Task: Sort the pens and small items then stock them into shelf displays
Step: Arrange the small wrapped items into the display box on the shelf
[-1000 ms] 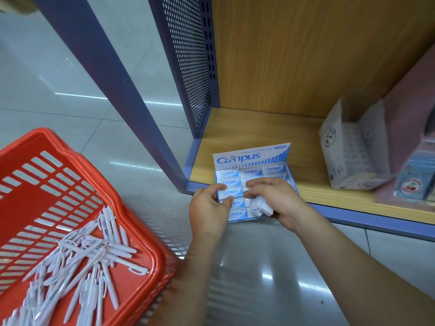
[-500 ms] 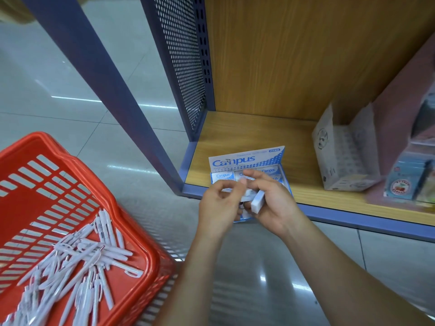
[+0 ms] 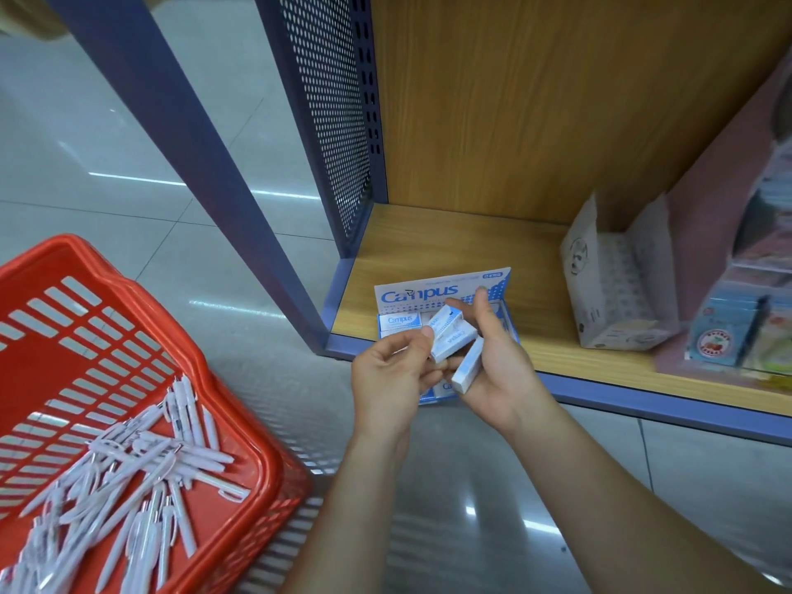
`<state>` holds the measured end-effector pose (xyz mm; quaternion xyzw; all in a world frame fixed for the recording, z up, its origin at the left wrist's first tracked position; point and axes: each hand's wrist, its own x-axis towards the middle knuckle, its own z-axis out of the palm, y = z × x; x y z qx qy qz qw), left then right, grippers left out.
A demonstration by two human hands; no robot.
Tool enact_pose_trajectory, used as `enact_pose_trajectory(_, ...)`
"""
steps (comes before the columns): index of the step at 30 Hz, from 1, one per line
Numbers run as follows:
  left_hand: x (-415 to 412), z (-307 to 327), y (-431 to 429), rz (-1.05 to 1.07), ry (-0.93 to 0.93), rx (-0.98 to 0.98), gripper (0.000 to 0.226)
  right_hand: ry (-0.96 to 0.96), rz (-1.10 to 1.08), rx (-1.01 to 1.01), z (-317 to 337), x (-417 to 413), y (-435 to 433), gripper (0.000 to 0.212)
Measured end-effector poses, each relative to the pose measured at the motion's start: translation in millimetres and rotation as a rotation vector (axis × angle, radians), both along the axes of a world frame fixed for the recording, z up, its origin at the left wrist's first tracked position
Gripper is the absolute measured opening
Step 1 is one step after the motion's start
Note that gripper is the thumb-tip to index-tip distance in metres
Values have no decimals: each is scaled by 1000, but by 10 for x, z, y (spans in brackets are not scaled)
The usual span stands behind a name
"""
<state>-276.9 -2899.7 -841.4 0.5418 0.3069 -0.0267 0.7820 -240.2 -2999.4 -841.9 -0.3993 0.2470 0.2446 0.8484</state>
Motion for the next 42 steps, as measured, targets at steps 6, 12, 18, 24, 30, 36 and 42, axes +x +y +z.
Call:
enact_pose_trajectory(6,-27,9,-127,6,-14,-59,18,-76,-30,-151,-24,6,-8,26)
enact_pose_trajectory(12,-10,-26,41,119,-138,25,6,10,91,-326,13,58,-176,34)
enact_pose_trajectory(18,-45,-20,148,-72,-240,264,26,-99,276,-293,97,72,-247,22)
enact_pose_trajectory(24,-39,-17,211,-9,-255,179,21,-206,288,-375,65,92,-279,12)
enact_pose_trajectory(30,-74,-201,283,-8,-149,314,25,-141,372,-581,-21,55,-227,15)
enact_pose_trajectory(36,-227,-555,448,-6,-14,604,28,-131,383,-945,-266,-41,20,16)
enact_pose_trajectory(42,-195,-635,358,-139,-1,727,30,-189,425,-1196,-374,-21,194,15)
